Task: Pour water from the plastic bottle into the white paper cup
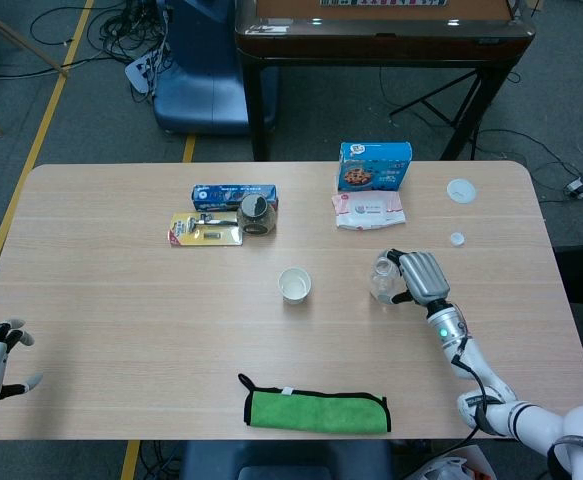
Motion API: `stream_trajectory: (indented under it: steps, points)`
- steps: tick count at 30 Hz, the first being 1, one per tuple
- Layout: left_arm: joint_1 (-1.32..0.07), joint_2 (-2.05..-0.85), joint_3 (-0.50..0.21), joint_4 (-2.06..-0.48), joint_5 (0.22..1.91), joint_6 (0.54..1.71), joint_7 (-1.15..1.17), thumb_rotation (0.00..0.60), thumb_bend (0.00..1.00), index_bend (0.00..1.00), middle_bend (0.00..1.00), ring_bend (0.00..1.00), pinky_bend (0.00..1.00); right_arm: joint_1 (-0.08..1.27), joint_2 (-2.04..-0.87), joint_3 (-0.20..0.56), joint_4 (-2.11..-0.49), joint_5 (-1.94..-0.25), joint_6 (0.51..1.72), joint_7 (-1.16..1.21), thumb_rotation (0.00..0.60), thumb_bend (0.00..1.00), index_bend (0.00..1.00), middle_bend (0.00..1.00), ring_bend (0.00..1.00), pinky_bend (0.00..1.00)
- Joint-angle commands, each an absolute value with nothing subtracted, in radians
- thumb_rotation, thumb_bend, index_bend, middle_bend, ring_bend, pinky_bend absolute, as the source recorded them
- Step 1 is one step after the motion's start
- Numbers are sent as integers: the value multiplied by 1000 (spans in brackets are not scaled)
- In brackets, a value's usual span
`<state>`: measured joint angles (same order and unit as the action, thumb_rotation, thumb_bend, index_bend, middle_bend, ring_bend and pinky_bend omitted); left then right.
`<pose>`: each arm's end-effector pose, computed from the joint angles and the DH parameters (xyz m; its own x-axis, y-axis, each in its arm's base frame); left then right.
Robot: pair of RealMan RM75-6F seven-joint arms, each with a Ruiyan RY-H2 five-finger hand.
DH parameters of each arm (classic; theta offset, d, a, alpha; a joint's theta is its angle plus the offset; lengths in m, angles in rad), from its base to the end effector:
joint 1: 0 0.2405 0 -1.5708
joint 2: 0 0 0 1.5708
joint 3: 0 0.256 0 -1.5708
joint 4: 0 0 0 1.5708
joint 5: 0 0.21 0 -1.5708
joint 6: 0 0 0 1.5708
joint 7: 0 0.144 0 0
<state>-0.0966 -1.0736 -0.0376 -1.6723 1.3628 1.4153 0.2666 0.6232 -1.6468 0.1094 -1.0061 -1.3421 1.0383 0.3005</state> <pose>-0.3232 0.1799 0.1643 0.5931 0.1072 0.7979 0.7936 0.0891 -0.6019 -0.2519 -0.3591 -0.0012 0.2030 -0.2280 0.9523 -0.9646 -0.2136 0.1545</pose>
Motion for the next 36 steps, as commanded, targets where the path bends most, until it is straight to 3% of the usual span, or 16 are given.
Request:
stream_trajectory:
  steps: [1,10,16,22,36]
  points:
    - [-97,-1074,-38,-1672,1362,1415,268,600,0,435,270,284,553,613,-1655,109,-984,-1358,1025,367,600,0,641,622,525,544]
    - [-96,-1074,-36,-1674,1360,1413,271,600,0,433,270,283,553,609,-1642,106,-974,-1373,980,450,600,0,600,507,427,544]
    - [-97,-1076,-36,-1673,1358,1412,277,600,0,432,270,284,553,605,-1627,102,-980,-1388,972,477,600,0,434,396,324,528]
    - [-98,-1080,-34,-1670,1358,1409,280,600,0,432,270,283,553,599,-1597,96,-1003,-1398,963,475,600,0,254,266,227,448]
    - [-101,-1094,-29,-1659,1355,1399,297,600,0,432,270,284,553,546,-1487,91,-1116,-1403,1015,430,600,0,224,221,190,415]
